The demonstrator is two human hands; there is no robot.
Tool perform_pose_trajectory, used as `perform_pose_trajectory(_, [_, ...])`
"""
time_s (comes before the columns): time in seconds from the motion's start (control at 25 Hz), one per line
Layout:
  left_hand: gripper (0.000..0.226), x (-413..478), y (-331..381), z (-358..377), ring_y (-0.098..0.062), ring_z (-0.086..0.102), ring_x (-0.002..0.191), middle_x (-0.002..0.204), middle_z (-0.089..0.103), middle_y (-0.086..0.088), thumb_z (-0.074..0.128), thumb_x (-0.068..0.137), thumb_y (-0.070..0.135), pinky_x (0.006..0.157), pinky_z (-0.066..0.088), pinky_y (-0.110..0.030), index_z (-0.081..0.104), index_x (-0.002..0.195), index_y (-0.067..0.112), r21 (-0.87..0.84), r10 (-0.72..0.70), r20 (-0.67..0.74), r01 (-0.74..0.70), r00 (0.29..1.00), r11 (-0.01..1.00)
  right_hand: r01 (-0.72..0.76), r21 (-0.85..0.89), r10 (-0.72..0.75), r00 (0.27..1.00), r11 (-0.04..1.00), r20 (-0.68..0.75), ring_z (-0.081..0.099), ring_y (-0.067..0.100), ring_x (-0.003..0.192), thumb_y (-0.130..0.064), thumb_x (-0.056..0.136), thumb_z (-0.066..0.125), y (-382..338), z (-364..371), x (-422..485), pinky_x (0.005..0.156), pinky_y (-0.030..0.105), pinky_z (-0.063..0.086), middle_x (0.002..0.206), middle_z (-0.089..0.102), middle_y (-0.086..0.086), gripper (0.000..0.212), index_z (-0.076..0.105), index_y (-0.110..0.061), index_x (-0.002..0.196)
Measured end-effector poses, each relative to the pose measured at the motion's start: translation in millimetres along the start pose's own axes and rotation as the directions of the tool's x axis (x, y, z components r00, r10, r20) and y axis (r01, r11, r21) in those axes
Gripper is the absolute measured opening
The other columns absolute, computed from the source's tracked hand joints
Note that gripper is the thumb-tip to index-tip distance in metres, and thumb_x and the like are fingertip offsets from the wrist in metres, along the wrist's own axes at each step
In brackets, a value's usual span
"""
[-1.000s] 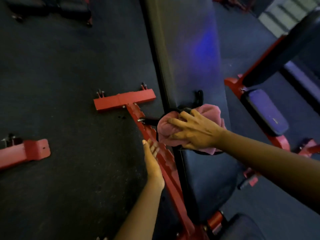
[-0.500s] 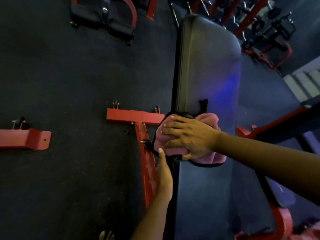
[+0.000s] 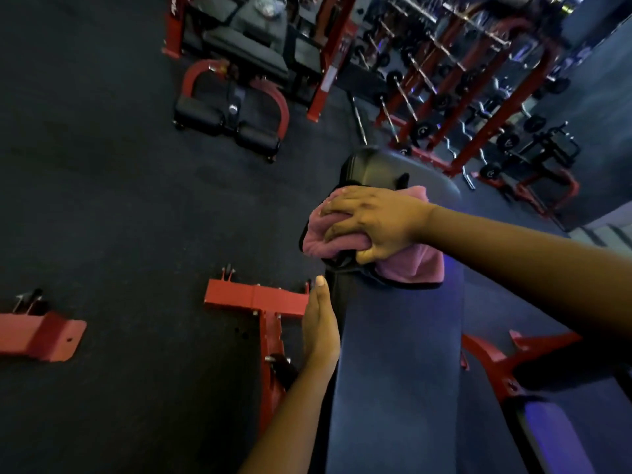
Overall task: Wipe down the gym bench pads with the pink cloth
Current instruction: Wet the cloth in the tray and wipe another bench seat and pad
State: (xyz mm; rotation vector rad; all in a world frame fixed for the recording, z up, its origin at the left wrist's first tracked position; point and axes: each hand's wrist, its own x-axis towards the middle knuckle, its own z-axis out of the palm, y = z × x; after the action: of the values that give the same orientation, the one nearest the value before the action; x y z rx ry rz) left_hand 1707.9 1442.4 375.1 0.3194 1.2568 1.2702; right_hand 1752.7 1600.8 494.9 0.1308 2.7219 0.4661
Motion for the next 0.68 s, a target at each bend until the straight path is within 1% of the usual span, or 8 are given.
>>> perform_pose_trajectory(0.08, [0.066, 12, 12, 6, -0.023, 0.029, 0.140, 0.151, 0.033, -0.003, 0.024, 0.091, 0.063, 0.116, 0.019, -0.039, 0.033, 0.144, 0.024, -0.010, -0.040, 0.030, 0.040, 0.999, 0.999, -0.034, 0.014, 0.034, 0.999, 0.999, -0.026, 0.051, 0.031, 0.118, -0.046, 0.068, 0.051, 15, -7, 1, 0.107, 0.044, 0.030, 0.122, 0.061, 0.006, 0.051, 0.068, -0.020, 0.108])
perform_pose_trajectory(0.16, [0.094, 14, 17, 6, -0.021, 0.035, 0.137, 0.148, 0.039, -0.001, 0.027, 0.069, 0.086, 0.117, 0.022, -0.043, 0.039, 0.141, 0.027, -0.053, -0.040, 0.054, 0.043, 0.998, 0.998, -0.013, 0.022, 0.015, 0.998, 1.000, -0.058, 0.049, 0.033, 0.117, -0.045, 0.066, 0.057, 10, 0, -3, 0.106, 0.044, 0.029, 0.119, 0.061, 0.010, 0.049, 0.068, -0.022, 0.108])
perform_pose_trajectory(0.24, [0.105, 15, 19, 5, -0.022, 0.038, 0.135, 0.145, 0.043, -0.001, 0.028, 0.057, 0.091, 0.115, 0.026, -0.044, 0.041, 0.140, 0.027, -0.070, -0.057, 0.014, 0.057, 0.998, 0.996, 0.055, 0.031, -0.054, 0.998, 0.998, -0.034, 0.050, 0.034, 0.114, -0.047, 0.066, 0.056, 0, 8, -4, 0.104, 0.045, 0.028, 0.118, 0.059, 0.013, 0.050, 0.067, -0.023, 0.109])
perform_pose_trajectory(0.32, [0.100, 22, 30, 9, -0.022, 0.037, 0.136, 0.145, 0.042, 0.000, 0.029, 0.063, 0.088, 0.116, 0.026, -0.043, 0.041, 0.140, 0.026, -0.073, -0.041, -0.005, 0.041, 0.999, 0.996, 0.100, 0.059, -0.100, 0.995, 0.993, 0.002, 0.052, 0.034, 0.110, -0.049, 0.068, 0.051, 16, 1, 0, 0.103, 0.045, 0.033, 0.119, 0.059, 0.012, 0.051, 0.066, -0.024, 0.109])
perform_pose_trajectory(0.4, [0.104, 36, 50, 19, -0.019, 0.038, 0.135, 0.145, 0.043, 0.000, 0.031, 0.059, 0.089, 0.115, 0.027, -0.041, 0.044, 0.139, 0.024, -0.082, 0.023, 0.012, -0.022, 1.000, 0.996, 0.055, 0.074, -0.056, 0.998, 0.996, 0.013, 0.054, 0.035, 0.108, -0.049, 0.067, 0.048, 49, -12, 8, 0.100, 0.046, 0.039, 0.120, 0.059, 0.011, 0.053, 0.067, -0.022, 0.108])
perform_pose_trajectory(0.48, [0.097, 50, 75, 30, -0.020, 0.039, 0.134, 0.145, 0.043, 0.002, 0.030, 0.066, 0.087, 0.115, 0.026, -0.040, 0.046, 0.137, 0.023, -0.029, 0.024, 0.030, -0.023, 0.999, 0.999, -0.109, 0.120, 0.104, 0.993, 0.987, 0.049, 0.053, 0.033, 0.111, -0.053, 0.066, 0.043, 87, -26, 12, 0.096, 0.047, 0.043, 0.126, 0.055, 0.011, 0.060, 0.063, -0.024, 0.114])
perform_pose_trajectory(0.56, [0.072, 61, 91, 38, -0.020, 0.038, 0.135, 0.145, 0.042, 0.002, 0.025, 0.086, 0.070, 0.114, 0.026, -0.037, 0.044, 0.139, 0.024, 0.013, 0.017, 0.046, -0.018, 0.999, 1.000, -0.262, 0.173, 0.247, 0.963, 0.949, 0.107, 0.052, 0.028, 0.110, -0.059, 0.065, 0.037, 114, -31, 11, 0.092, 0.045, 0.045, 0.129, 0.050, 0.007, 0.068, 0.056, -0.030, 0.124])
perform_pose_trajectory(0.68, [0.057, 67, 107, 53, -0.017, 0.039, 0.132, 0.142, 0.043, 0.003, 0.028, 0.095, 0.054, 0.109, 0.028, -0.032, 0.040, 0.140, 0.022, 0.055, 0.063, 0.051, -0.066, 0.997, 0.996, -0.401, 0.324, 0.380, 0.916, 0.857, 0.129, 0.050, 0.021, 0.114, -0.061, 0.065, 0.032, 142, -25, -2, 0.096, 0.040, 0.041, 0.131, 0.052, 0.001, 0.076, 0.047, -0.029, 0.133])
